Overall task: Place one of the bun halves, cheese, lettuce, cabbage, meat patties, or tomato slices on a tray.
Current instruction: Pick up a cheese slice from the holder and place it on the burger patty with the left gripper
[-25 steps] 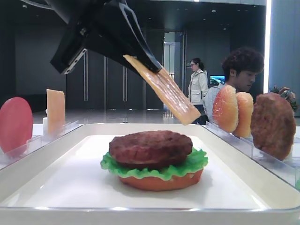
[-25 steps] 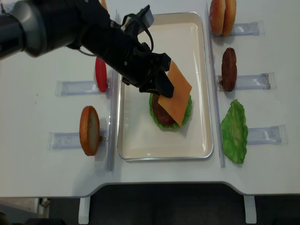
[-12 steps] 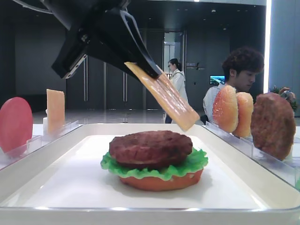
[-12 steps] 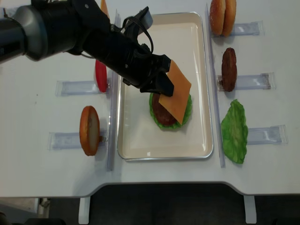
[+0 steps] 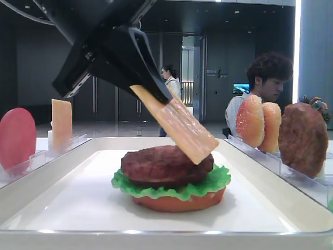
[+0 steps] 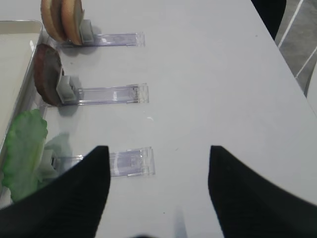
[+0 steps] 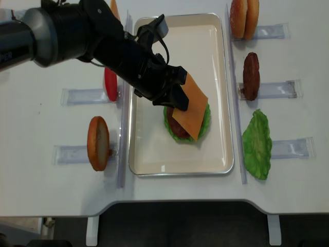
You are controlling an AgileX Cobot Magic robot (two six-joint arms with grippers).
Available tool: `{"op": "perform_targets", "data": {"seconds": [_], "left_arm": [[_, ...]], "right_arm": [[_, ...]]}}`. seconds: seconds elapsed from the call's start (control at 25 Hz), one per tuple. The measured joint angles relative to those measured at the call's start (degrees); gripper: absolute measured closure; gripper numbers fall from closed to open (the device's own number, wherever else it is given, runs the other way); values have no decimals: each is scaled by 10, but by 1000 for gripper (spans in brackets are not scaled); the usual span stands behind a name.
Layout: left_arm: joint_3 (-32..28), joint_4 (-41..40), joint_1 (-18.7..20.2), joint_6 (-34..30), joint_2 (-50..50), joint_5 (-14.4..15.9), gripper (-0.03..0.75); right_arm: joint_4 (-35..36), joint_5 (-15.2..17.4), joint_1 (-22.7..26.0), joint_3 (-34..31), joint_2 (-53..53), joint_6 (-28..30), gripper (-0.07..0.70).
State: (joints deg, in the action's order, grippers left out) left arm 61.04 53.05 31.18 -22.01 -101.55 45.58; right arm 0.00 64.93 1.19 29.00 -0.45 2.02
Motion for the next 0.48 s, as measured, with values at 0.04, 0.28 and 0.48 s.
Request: {"op": "perform_targets", "data": {"seconds": [0.04,0.28,0.48], "left_arm": [[0,-6,0,2,0,0,690],[0,-16,-5,11,0,1,690],[0,-18,-5,15,0,1,676]], "right_arm": [[0,0,0,0,0,0,216],[0,0,0,0,0,0,216],[0,0,0,0,0,0,216]]}}
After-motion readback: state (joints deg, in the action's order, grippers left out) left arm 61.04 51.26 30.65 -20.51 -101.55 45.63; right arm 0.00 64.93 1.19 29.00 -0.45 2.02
